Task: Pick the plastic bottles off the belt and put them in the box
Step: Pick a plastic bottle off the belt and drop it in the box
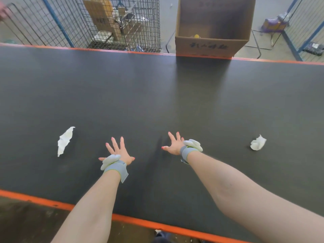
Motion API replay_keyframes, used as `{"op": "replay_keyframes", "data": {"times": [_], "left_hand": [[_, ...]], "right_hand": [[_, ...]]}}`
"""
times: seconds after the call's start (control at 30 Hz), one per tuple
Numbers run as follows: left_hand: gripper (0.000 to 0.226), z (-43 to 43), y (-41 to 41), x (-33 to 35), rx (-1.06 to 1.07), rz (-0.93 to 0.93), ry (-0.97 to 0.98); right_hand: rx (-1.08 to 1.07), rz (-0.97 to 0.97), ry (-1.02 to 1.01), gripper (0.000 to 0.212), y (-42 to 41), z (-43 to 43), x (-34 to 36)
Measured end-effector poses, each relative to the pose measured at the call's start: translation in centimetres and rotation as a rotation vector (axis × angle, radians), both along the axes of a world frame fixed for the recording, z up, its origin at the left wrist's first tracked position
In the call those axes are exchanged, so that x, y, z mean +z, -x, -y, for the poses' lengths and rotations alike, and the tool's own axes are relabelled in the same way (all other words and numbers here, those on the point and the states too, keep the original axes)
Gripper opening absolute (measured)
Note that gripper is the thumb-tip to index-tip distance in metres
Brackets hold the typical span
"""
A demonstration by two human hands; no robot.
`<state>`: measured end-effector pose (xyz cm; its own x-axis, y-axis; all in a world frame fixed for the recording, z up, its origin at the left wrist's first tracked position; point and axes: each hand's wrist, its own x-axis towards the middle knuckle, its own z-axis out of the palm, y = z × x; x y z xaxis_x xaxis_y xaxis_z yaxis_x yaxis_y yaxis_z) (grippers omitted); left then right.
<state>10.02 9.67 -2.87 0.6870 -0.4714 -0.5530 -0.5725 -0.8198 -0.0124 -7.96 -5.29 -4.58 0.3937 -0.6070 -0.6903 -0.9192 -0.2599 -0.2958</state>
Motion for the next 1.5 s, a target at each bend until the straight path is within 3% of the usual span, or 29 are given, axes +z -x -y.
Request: {"op": "replay_keyframes", "data": {"times": [0.17, 0.33, 0.5, 0.6, 0.73, 0.87, 1.0, 1.17, 1.5], "left_hand": [[0.116, -3.1, -2.7, 0.2, 0.098, 0.055, -0.049], [0.103, -4.6, -4.7, -0.8, 0.124, 0.035, -0.059], [0.080, -4.5, -5.3, -2.7, -0.058, -0.082, -0.021], [0.079, -4.2, -4.3, -4.2, -0.204, -0.197, -0.079], [0.082, -3.3, -2.3, -4.2, -0.303, -0.139, -0.188], [0.073, -1.1, -2.3, -3.0, -0.247, -0.195, -0.011], [0.069, -0.6, -2.4, -1.3, -0.237, -0.070, 0.186], [0.088, -3.0, -4.5, -0.5, -0.063, 0.106, 0.109], [0.105, -6.3, -7.0, -1.9, 0.259, 0.267, -0.002]], "right_hand": [[0.131, -0.034, 0.004, 0.085, -2.1, -1.1, 0.1], [0.184, -0.015, -0.027, 0.087, -4.1, -2.2, -0.4], [0.209, 0.091, -0.042, 0.084, -5.8, -3.8, -0.7], [0.193, 0.168, -0.042, 0.083, -6.3, -4.3, -1.1], [0.169, 0.205, -0.028, 0.079, -6.2, -3.6, -1.1], [0.143, 0.186, 0.016, 0.079, -5.7, -2.3, -1.1], [0.133, 0.187, 0.030, 0.078, -5.9, -2.1, -1.0], [0.191, 0.206, 0.051, 0.077, -7.2, -2.4, -0.4], [0.265, 0.184, 0.039, 0.077, -9.0, -4.4, 0.0]]}}
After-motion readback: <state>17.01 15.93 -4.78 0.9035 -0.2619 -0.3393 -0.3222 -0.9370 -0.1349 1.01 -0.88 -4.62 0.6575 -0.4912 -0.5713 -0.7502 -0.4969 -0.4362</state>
